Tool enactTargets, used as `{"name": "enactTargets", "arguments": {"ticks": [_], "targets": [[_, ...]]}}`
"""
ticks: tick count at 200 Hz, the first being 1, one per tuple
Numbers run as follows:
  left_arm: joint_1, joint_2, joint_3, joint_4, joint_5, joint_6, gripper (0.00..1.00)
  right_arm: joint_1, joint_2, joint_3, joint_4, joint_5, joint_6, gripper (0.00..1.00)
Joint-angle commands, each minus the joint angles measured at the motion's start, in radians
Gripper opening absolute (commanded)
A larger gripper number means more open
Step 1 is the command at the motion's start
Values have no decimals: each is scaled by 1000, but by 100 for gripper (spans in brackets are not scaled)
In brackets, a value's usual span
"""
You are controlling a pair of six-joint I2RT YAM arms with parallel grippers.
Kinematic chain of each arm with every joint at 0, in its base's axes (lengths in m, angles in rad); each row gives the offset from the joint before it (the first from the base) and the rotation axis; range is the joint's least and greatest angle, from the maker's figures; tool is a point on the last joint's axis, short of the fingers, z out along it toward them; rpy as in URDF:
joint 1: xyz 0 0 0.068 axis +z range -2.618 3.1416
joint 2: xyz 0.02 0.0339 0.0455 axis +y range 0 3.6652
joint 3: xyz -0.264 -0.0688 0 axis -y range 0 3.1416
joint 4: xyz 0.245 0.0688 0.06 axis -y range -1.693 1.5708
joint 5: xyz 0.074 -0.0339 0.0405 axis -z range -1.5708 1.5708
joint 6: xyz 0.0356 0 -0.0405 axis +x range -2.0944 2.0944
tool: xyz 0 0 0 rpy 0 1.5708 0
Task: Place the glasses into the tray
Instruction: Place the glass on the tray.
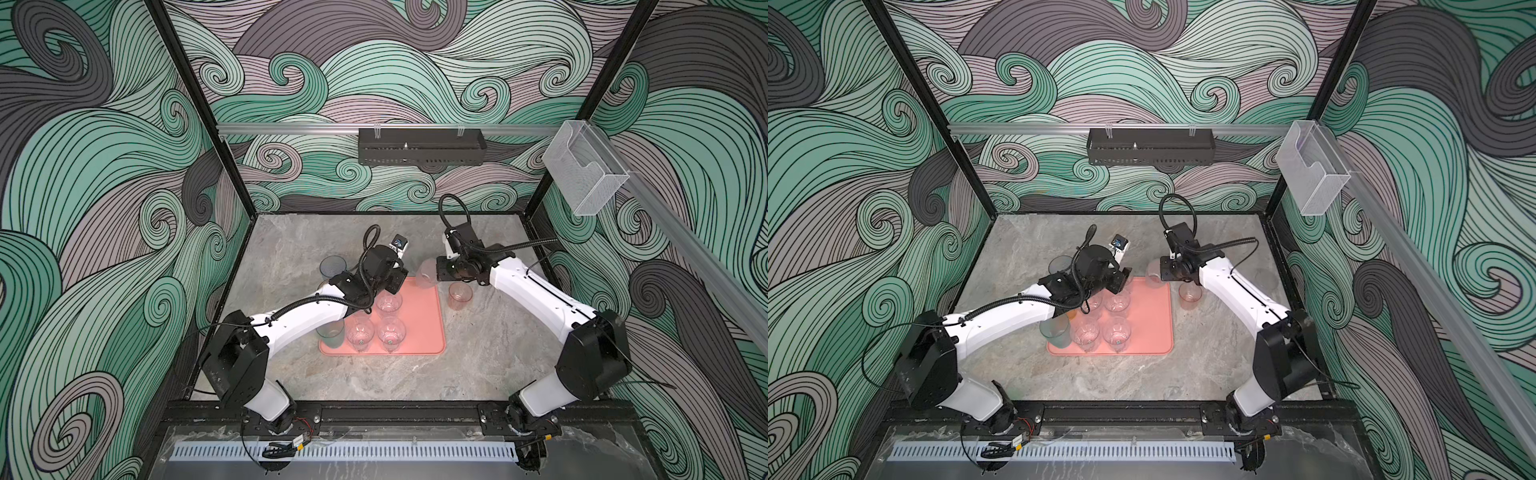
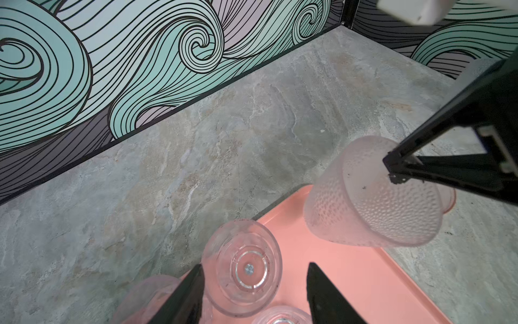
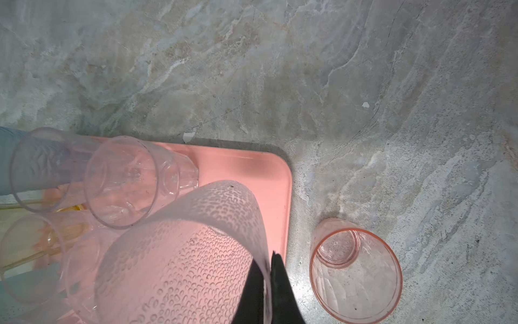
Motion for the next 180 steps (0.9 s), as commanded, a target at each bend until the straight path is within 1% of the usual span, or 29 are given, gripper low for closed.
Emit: {"name": "enactTargets", "arguments": {"ticks": [1,51,76,97,133,180], "targets": [[-9,-29,-9,21,-43,22,61,2,17,17,5,30,-23,0],[-7,-50,-33,26,-145,46,61,1,34,5,-5,64,-39,0],[-6,-56,-42,35,-145,50,61,2,48,7,0,71,-44,0],[-6,-58,-53,51,-142,46,62,7,78,27,-10,47,-41,0],[-6,-53,-67,73,-138,49,62,20,133,54,-20,55,-49,0],[-6,-44,-73,79,-125,38,62,39,204,119,-45,109,-57,0]]}}
